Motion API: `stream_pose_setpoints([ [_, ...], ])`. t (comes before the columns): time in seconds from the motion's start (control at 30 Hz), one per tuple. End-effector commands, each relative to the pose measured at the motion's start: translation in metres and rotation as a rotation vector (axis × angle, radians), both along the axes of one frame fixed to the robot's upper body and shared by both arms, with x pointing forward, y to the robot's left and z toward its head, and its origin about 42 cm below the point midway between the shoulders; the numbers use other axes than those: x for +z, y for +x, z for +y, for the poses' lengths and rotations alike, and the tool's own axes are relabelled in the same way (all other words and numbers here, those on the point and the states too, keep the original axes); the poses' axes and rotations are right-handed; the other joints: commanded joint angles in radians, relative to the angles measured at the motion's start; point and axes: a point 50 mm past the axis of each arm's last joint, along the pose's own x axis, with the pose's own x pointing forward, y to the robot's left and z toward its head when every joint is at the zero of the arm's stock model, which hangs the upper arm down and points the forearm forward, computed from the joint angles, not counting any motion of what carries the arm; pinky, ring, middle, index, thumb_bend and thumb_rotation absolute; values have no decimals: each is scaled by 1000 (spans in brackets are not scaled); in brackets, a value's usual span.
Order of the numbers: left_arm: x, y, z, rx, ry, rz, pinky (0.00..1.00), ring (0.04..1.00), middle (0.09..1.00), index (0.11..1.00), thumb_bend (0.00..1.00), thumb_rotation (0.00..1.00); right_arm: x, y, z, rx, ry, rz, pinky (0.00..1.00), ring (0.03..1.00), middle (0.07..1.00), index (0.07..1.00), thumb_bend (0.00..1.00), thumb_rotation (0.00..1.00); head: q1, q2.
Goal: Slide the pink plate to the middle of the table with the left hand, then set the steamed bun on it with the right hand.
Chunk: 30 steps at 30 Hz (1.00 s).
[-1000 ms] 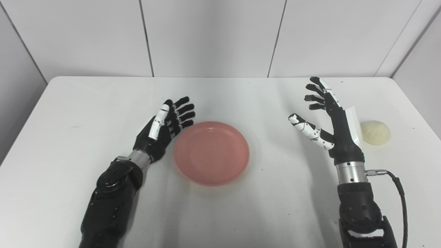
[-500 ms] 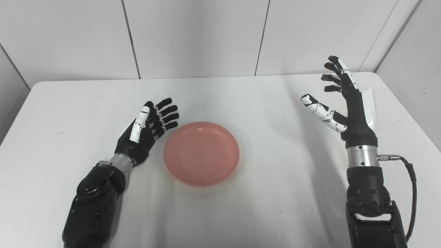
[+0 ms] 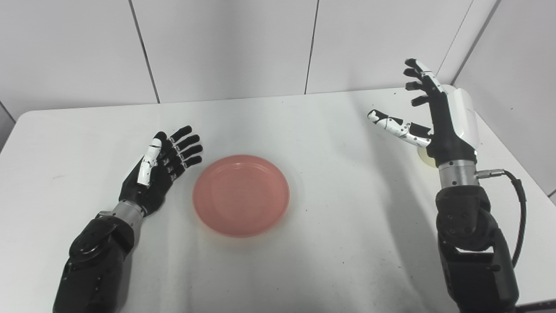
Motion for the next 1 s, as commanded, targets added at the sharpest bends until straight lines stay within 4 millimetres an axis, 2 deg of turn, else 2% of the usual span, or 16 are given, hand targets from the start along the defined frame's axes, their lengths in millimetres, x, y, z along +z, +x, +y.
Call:
stream_pose_setpoints([
  [0.0, -46, -22, 22, 27, 54, 174, 834, 848, 856, 842, 492, 994, 27, -2, -5, -39, -54, -66, 576, 725, 822, 852, 782, 580, -18, -1],
  [0.1, -49, -20, 26, 26, 55, 173, 835, 850, 858, 843, 504, 981, 28, -3, -9, -74, -79, -47, 557, 712, 822, 847, 754, 556, -32, -2],
  [0.23, -53, -18, 31, 18, 56, 166, 830, 846, 856, 838, 513, 978, 26, -2, -15, -117, -104, -20, 701, 784, 845, 844, 775, 546, -43, -2],
  [0.3, -54, -17, 32, 19, 56, 163, 827, 844, 854, 836, 514, 976, 26, -2, -18, -129, -104, -5, 699, 788, 848, 843, 779, 528, -45, -2],
  [0.43, -56, -16, 35, 27, 64, 168, 827, 839, 850, 833, 523, 963, 19, 1, -27, -166, -123, 39, 794, 797, 840, 843, 795, 521, -57, 1],
  [0.6, -58, -15, 39, 21, 62, 169, 825, 842, 852, 835, 525, 950, 12, 5, -36, -191, -137, 82, 794, 840, 846, 848, 804, 511, -73, 0],
  [0.8, -60, -15, 44, 18, 60, 169, 820, 836, 847, 832, 543, 926, 8, 7, -48, -225, -157, 123, 716, 857, 862, 846, 818, 501, -89, 3],
  [0.97, -61, -14, 47, 16, 59, 169, 818, 835, 847, 831, 551, 926, 6, 6, -57, -251, -163, 169, 751, 887, 883, 856, 813, 515, -103, 5],
])
